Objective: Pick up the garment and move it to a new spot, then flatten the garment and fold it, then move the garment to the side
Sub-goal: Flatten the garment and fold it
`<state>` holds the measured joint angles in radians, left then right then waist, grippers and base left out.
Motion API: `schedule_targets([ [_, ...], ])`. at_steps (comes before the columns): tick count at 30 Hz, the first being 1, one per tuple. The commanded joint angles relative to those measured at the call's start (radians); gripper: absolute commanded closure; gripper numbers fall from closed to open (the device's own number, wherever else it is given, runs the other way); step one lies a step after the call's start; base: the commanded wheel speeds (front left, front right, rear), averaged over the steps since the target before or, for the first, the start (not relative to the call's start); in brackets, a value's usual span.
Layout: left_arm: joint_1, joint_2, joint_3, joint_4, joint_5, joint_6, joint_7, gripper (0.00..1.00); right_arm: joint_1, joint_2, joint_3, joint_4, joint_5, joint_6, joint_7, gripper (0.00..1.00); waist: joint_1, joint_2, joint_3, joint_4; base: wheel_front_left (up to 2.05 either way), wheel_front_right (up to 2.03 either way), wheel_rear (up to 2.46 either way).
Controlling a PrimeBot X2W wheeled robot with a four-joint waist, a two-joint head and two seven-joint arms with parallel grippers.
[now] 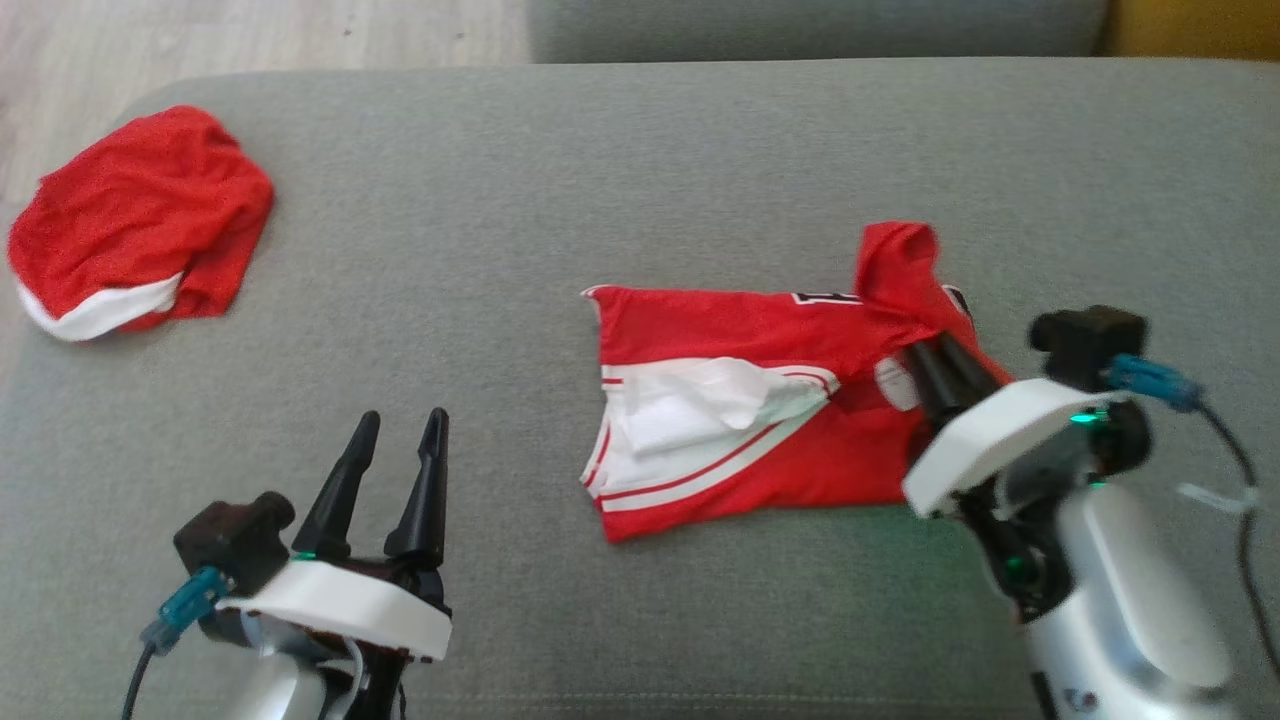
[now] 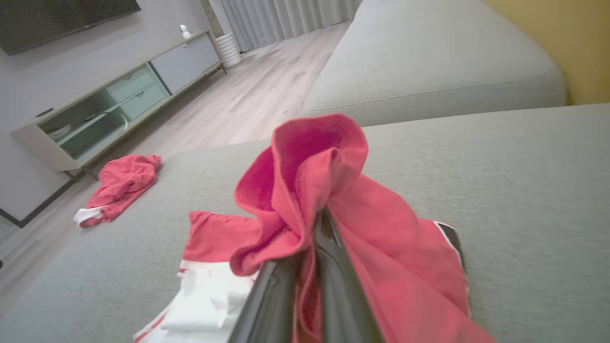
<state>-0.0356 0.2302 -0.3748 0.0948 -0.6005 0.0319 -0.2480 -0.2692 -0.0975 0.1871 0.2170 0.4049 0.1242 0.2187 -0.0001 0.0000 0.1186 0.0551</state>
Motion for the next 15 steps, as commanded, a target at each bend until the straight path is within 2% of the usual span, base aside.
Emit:
schedule_targets([
  [1, -0.043, 0.008, 0.032, -0.029, 0.002, -0.008, -0.003, 0.0, -0.052, 0.016, 0.031, -0.018, 0.011, 0.007, -0.018, 1.0, 0.0001, 0.0, 0.003, 0.017, 0.0, 0.0, 0.0],
  [8, -0.057, 0.002, 0.017, -0.027, 0.005, -0.015, 0.0, 0.0, -0.104, 0.045, 0.115, 0.106, 0.052, 0.007, -0.067, 1.0, 0.0001, 0.0, 0.018, 0.071, 0.0, 0.0, 0.0],
  [15, -0.073, -0.003, 0.005, -0.03, 0.009, -0.018, 0.001, 0.0, -0.177, 0.047, 0.259, 0.234, 0.181, 0.007, -0.146, 1.0, 0.0001, 0.0, 0.034, 0.125, 0.0, 0.0, 0.0],
])
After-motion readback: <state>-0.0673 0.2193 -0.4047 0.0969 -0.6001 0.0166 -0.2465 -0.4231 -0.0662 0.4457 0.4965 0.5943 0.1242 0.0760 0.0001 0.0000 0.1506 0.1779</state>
